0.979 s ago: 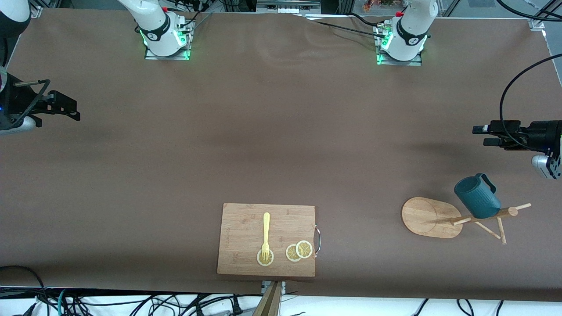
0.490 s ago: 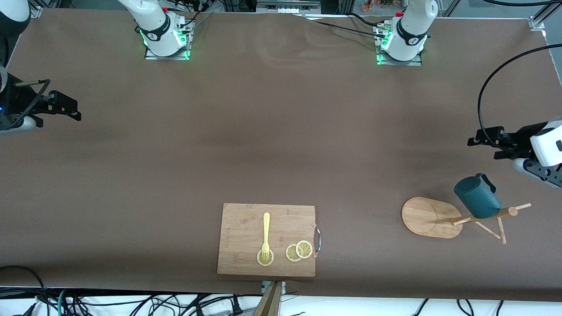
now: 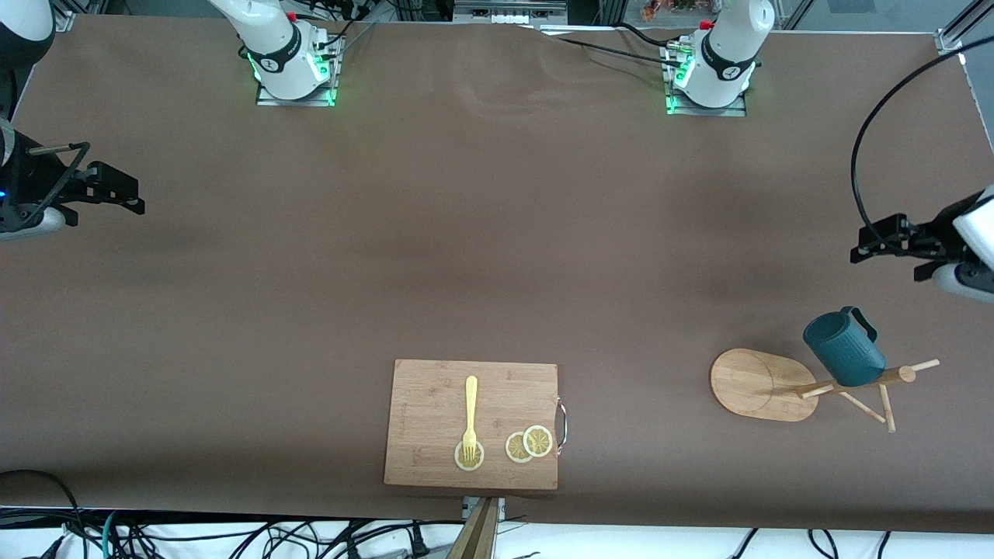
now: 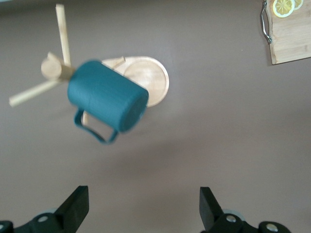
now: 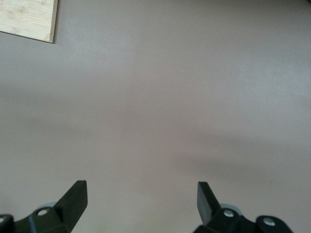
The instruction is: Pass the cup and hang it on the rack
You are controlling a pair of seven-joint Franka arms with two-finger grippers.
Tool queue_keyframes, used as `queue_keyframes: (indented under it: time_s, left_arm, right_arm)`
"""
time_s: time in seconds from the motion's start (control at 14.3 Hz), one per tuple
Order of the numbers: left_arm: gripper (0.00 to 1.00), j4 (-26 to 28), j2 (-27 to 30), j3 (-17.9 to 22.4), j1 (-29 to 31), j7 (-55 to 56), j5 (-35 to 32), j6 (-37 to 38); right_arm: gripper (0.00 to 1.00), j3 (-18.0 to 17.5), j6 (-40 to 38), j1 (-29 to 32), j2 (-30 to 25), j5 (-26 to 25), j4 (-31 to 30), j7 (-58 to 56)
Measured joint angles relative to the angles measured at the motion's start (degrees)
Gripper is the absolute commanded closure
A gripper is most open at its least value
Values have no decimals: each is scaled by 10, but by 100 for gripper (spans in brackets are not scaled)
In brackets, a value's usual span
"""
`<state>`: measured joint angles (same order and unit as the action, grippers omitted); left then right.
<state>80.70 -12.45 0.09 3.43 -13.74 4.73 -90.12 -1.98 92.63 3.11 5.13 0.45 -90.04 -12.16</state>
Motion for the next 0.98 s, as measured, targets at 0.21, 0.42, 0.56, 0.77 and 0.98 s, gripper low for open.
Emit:
queue_keyframes:
  time_s: [0.21, 0.42, 0.56, 0.77, 0.98]
  left_arm:
    - [0, 12, 54, 0, -25, 47, -18, 53]
    - [0, 27, 79, 4, -28, 56, -21, 90]
    - [0, 32, 78, 8, -26, 58, -21, 110]
    - [0, 34, 78, 6, -28, 90, -21, 119]
    - [0, 34, 78, 4, -32, 103, -21, 119]
  right_arm:
    - [0, 0, 0, 0, 0, 0, 0, 0]
    - [0, 0, 0, 0, 0, 0, 0, 0]
    - [0, 0, 0, 0, 0, 0, 0, 0]
    - [0, 0, 0, 0, 0, 0, 0, 0]
    - [0, 0, 0, 0, 0, 0, 0, 0]
